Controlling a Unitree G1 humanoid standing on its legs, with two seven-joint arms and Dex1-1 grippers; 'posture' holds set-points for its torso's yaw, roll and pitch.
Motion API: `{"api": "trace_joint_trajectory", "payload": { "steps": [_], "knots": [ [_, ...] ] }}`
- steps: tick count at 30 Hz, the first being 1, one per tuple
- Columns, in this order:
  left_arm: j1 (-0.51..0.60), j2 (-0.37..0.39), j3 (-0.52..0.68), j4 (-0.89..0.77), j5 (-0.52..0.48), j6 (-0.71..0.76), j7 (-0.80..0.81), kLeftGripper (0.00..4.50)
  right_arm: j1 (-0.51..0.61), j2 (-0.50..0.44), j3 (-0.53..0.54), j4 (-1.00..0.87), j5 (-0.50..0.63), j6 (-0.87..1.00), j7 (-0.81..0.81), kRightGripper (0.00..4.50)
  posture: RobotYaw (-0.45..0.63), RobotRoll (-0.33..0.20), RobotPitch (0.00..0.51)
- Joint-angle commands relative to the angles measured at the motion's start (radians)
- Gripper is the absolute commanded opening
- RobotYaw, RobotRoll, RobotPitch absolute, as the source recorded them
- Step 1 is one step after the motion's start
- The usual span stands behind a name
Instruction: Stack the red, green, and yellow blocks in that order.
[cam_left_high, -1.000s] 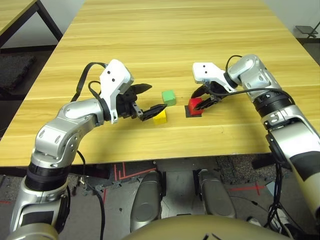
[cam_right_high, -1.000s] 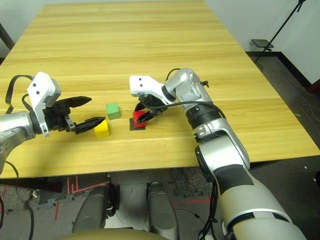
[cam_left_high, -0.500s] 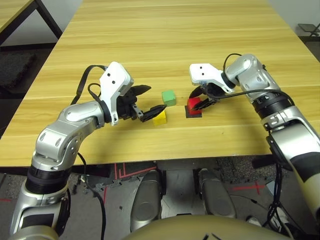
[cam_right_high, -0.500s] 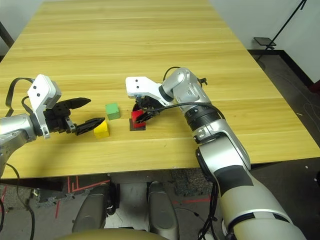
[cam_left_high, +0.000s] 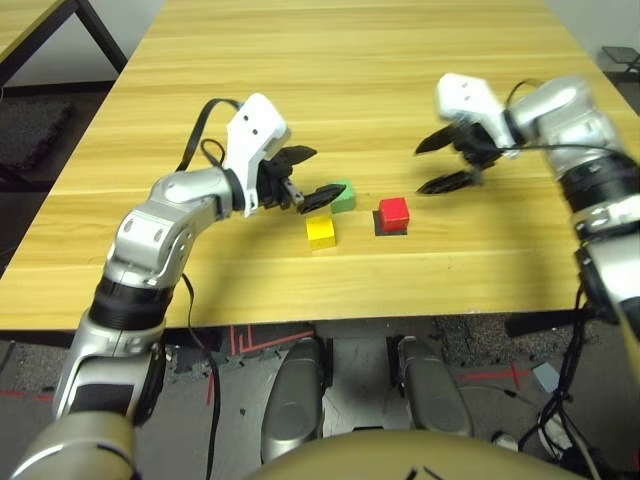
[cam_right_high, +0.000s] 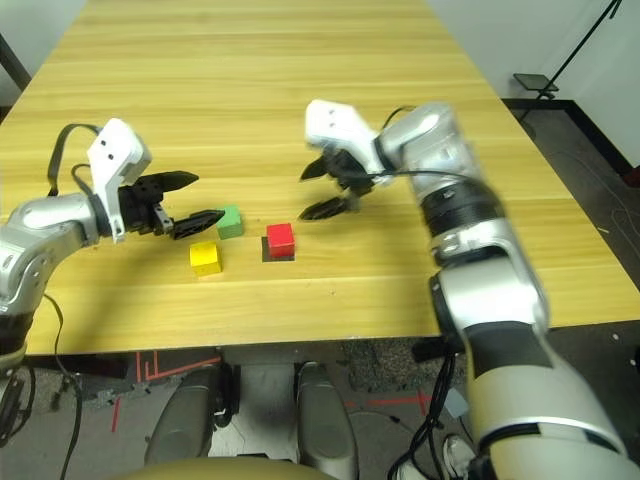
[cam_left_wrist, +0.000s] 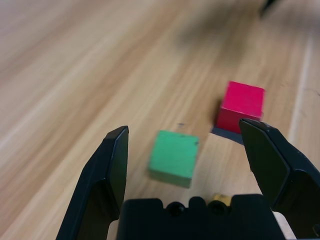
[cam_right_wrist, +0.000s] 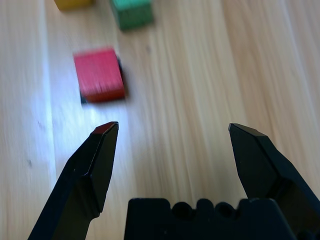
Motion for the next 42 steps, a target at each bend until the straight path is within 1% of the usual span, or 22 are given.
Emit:
{"api": "trace_joint_trajectory", "payload": {
  "steps": [1, 4, 12, 18, 22, 24, 25, 28, 30, 31, 34, 36, 40, 42],
  "knots": [
    [-0.047, -0.015, -0.080, 0.098, 0.059, -0.019, -0.064, 4.50, 0.014, -0.046, -0.021, 0.043, -0.002, -0.036, -0.007, 4.45, 0.36, -0.115, 0.100],
    [-0.095, -0.032, -0.124, 0.182, 0.111, -0.069, -0.112, 4.50, 0.067, -0.067, -0.041, -0.016, 0.029, 0.014, -0.008, 4.45, 0.32, -0.093, 0.101],
    [-0.202, -0.060, -0.190, 0.398, 0.250, -0.212, -0.203, 4.50, 0.260, -0.109, -0.101, -0.353, 0.117, 0.248, -0.029, 4.45, 0.24, -0.056, 0.107],
    [-0.229, -0.084, -0.194, 0.488, 0.307, -0.267, -0.247, 4.50, 0.324, -0.143, -0.122, -0.482, 0.155, 0.344, -0.072, 4.45, 0.20, -0.039, 0.114],
    [-0.234, -0.116, -0.191, 0.523, 0.324, -0.264, -0.256, 4.50, 0.352, -0.157, -0.132, -0.522, 0.177, 0.377, -0.095, 4.45, 0.19, -0.033, 0.119],
    [-0.234, -0.129, -0.186, 0.529, 0.331, -0.261, -0.257, 4.10, 0.360, -0.162, -0.133, -0.534, 0.187, 0.388, -0.105, 4.50, 0.19, -0.030, 0.122],
    [-0.236, -0.136, -0.185, 0.536, 0.335, -0.262, -0.254, 3.83, 0.360, -0.162, -0.133, -0.535, 0.190, 0.391, -0.111, 4.50, 0.19, -0.028, 0.124],
    [-0.243, -0.153, -0.178, 0.556, 0.348, -0.281, -0.244, 2.91, 0.362, -0.159, -0.134, -0.543, 0.198, 0.402, -0.123, 4.50, 0.19, -0.025, 0.127],
    [-0.252, -0.167, -0.169, 0.566, 0.356, -0.287, -0.229, 2.14, 0.363, -0.157, -0.132, -0.547, 0.206, 0.408, -0.133, 4.50, 0.19, -0.022, 0.126],
    [-0.258, -0.170, -0.170, 0.570, 0.363, -0.295, -0.227, 2.01, 0.363, -0.156, -0.130, -0.546, 0.209, 0.408, -0.137, 4.50, 0.19, -0.021, 0.127],
    [-0.278, -0.181, -0.156, 0.571, 0.370, -0.299, -0.210, 2.02, 0.361, -0.153, -0.127, -0.540, 0.218, 0.407, -0.149, 4.50, 0.20, -0.019, 0.126],
    [-0.293, -0.178, -0.152, 0.541, 0.371, -0.261, -0.209, 2.02, 0.357, -0.151, -0.125, -0.534, 0.220, 0.403, -0.155, 4.50, 0.21, -0.018, 0.125],
    [-0.329, -0.178, -0.144, 0.364, 0.340, -0.113, -0.228, 2.02, 0.353, -0.148, -0.124, -0.520, 0.221, 0.396, -0.160, 4.50, 0.22, -0.010, 0.124],
    [-0.337, -0.183, -0.149, 0.270, 0.322, -0.014, -0.229, 2.02, 0.357, -0.152, -0.125, -0.514, 0.222, 0.387, -0.154, 4.50, 0.22, -0.006, 0.125]
  ]
}}
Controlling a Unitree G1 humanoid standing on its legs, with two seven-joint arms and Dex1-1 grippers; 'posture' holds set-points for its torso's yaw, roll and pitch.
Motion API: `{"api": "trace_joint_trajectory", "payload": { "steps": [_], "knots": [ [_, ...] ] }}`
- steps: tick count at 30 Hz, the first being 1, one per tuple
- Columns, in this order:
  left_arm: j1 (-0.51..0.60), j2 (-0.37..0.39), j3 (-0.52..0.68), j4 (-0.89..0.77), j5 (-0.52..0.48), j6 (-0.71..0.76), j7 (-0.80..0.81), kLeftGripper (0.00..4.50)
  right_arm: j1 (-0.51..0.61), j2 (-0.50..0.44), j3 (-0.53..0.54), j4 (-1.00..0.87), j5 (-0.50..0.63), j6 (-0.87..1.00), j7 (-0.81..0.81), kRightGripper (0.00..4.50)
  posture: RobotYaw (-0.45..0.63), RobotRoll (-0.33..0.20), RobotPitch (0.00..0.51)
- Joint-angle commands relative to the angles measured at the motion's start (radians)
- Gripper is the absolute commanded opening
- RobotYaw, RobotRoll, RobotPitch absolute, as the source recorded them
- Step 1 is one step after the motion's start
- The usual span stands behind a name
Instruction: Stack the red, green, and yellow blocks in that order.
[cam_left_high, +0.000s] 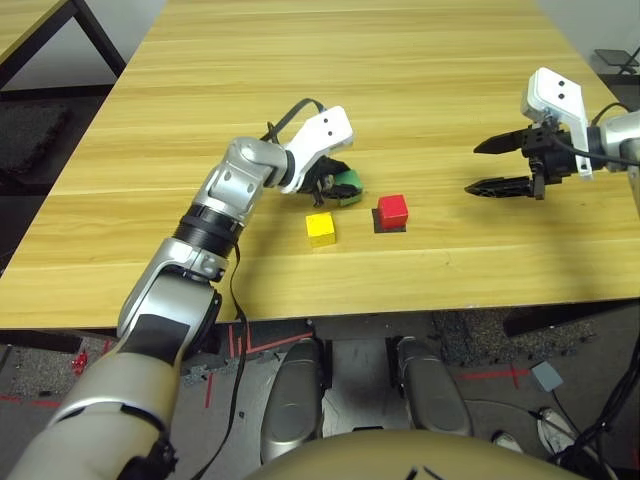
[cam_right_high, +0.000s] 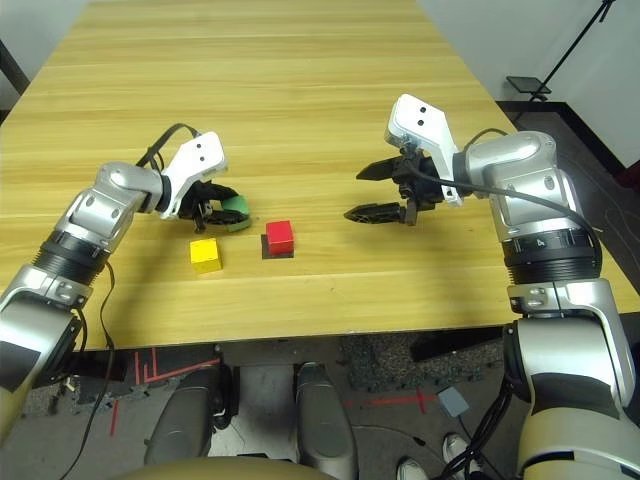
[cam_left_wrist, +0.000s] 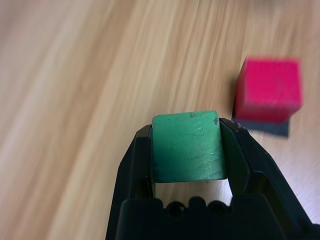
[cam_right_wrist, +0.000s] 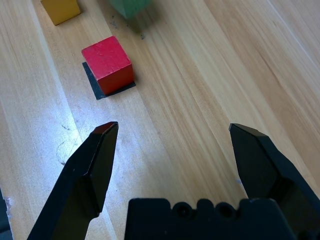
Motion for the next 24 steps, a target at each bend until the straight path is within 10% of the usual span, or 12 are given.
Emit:
{"api": "trace_joint_trajectory", "payload": {
  "steps": [1, 9, 24],
  "knots": [
    [-0.027, -0.010, -0.007, -0.170, -0.037, 0.166, -0.011, 2.02, 0.008, -0.006, -0.008, 0.019, 0.020, -0.022, 0.007, 4.50, 0.22, -0.004, 0.126],
    [-0.051, -0.049, -0.059, -0.368, -0.098, 0.437, 0.022, 2.02, 0.029, -0.011, -0.012, 0.024, 0.033, -0.065, 0.033, 4.50, 0.21, 0.011, 0.129],
    [-0.032, -0.088, -0.128, -0.213, -0.085, 0.326, 0.056, 2.02, 0.122, -0.031, -0.054, -0.101, 0.140, -0.061, 0.053, 4.50, 0.14, 0.030, 0.138]
  ]
}}
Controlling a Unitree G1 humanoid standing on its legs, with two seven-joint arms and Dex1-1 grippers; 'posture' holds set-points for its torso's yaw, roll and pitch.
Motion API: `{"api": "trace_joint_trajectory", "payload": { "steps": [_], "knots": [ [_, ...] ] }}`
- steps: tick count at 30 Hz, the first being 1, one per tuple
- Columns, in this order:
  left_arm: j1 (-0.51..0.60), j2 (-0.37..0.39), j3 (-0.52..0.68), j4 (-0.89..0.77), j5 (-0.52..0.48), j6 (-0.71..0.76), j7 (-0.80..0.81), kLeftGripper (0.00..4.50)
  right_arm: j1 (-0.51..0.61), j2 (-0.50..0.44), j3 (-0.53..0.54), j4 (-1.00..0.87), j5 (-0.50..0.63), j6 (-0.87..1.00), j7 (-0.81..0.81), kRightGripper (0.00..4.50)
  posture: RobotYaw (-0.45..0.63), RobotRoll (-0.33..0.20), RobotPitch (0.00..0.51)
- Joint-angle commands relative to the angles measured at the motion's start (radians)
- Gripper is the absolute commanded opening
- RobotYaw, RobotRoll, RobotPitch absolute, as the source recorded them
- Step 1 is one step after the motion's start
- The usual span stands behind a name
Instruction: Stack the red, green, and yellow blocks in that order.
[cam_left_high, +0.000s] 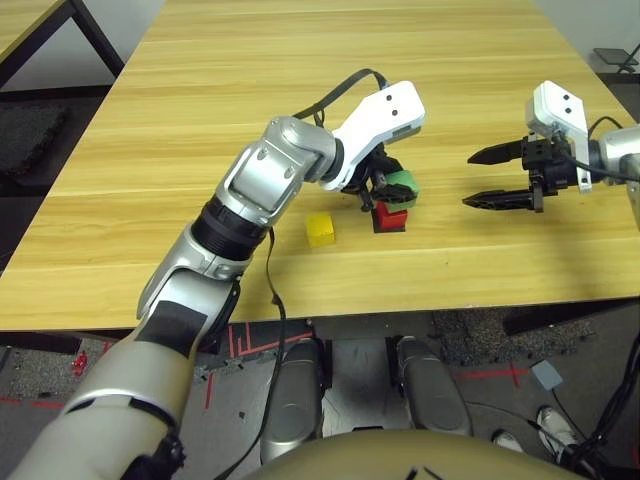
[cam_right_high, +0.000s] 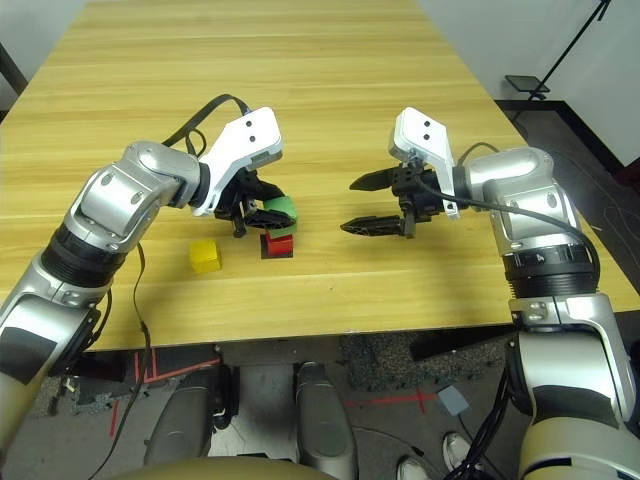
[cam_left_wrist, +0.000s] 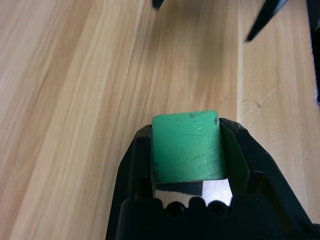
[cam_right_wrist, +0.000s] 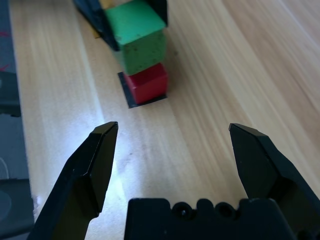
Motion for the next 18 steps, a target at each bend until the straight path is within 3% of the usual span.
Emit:
{"api": "trace_joint_trajectory", "payload": {
  "steps": [1, 18],
  "knots": [
    [0.009, -0.009, -0.023, 0.035, 0.008, -0.035, 0.000, 2.02, 0.023, -0.018, -0.022, -0.034, 0.025, 0.001, -0.002, 4.50, 0.14, 0.030, 0.138],
    [0.016, -0.006, -0.035, 0.044, 0.018, -0.088, -0.009, 2.02, 0.036, -0.023, -0.020, -0.048, 0.047, 0.015, -0.028, 4.50, 0.14, 0.035, 0.153]
  ]
}}
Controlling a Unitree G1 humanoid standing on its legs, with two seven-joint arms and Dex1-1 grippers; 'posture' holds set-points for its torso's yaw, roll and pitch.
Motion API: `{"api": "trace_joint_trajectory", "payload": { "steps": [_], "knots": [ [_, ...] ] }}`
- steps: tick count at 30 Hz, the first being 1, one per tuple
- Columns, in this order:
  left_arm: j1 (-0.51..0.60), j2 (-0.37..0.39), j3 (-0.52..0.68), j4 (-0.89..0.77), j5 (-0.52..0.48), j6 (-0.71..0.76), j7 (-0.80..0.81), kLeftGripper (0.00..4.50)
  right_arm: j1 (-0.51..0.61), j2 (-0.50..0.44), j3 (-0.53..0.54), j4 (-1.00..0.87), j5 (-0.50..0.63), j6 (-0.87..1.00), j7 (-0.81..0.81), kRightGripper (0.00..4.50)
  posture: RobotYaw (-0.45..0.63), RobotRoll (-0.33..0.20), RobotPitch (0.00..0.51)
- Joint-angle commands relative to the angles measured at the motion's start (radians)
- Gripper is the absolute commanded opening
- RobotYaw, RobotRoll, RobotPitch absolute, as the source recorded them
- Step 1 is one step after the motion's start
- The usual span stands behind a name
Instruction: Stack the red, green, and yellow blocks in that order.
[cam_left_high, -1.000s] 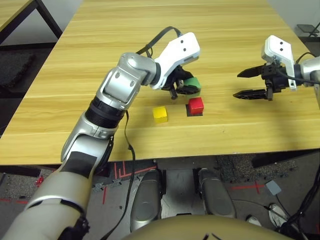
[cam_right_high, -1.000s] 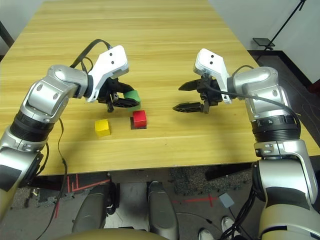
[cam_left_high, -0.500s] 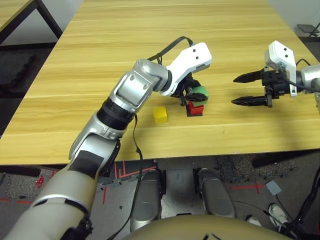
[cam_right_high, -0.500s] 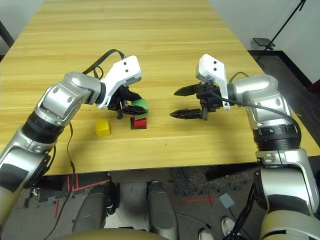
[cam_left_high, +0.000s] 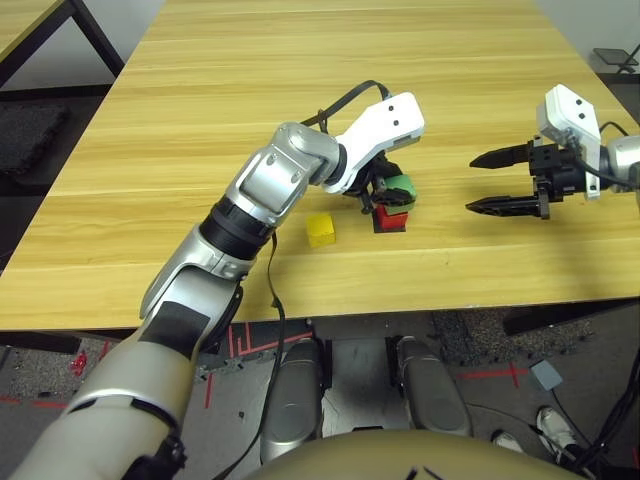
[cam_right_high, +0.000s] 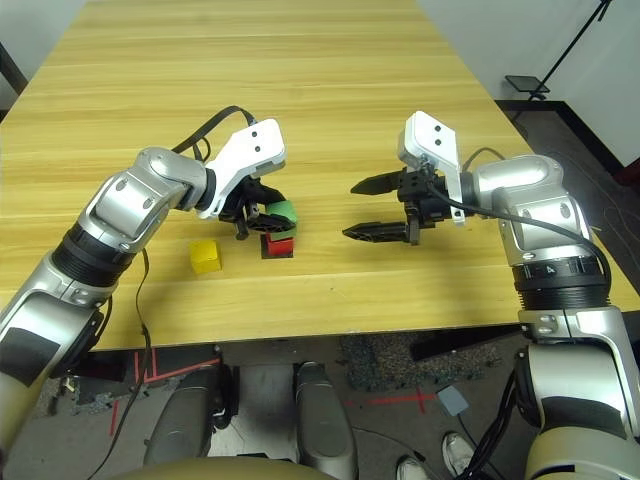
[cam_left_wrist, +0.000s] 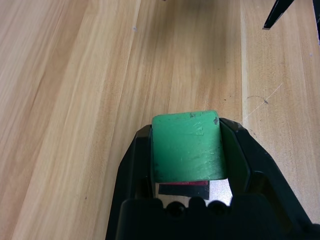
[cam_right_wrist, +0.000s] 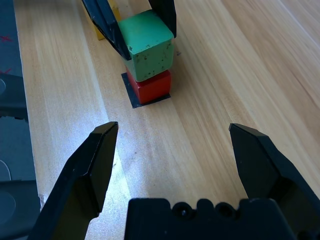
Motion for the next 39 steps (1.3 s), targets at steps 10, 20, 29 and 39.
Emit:
{"api": "trace_joint_trajectory", "payload": {
  "steps": [10, 20, 29, 39],
  "knots": [
    [0.026, 0.001, -0.020, 0.013, 0.011, -0.023, -0.009, 2.02, 0.005, -0.004, -0.005, -0.016, 0.011, 0.010, -0.008, 4.50, 0.14, 0.036, 0.163],
    [0.013, 0.020, 0.037, -0.050, -0.015, -0.049, -0.018, 4.35, 0.014, -0.005, -0.009, -0.025, 0.017, 0.017, -0.012, 4.50, 0.16, 0.025, 0.153],
    [0.183, 0.427, 0.144, -0.423, -0.130, 0.174, -0.131, 4.43, -0.034, -0.001, 0.000, 0.015, 0.009, 0.000, 0.008, 4.50, 0.19, 0.012, 0.137],
    [0.382, 0.495, 0.161, -0.399, -0.089, 0.091, -0.010, 4.43, -0.097, 0.029, 0.027, 0.072, -0.006, -0.019, 0.025, 4.50, 0.22, -0.010, 0.131]
  ]
}}
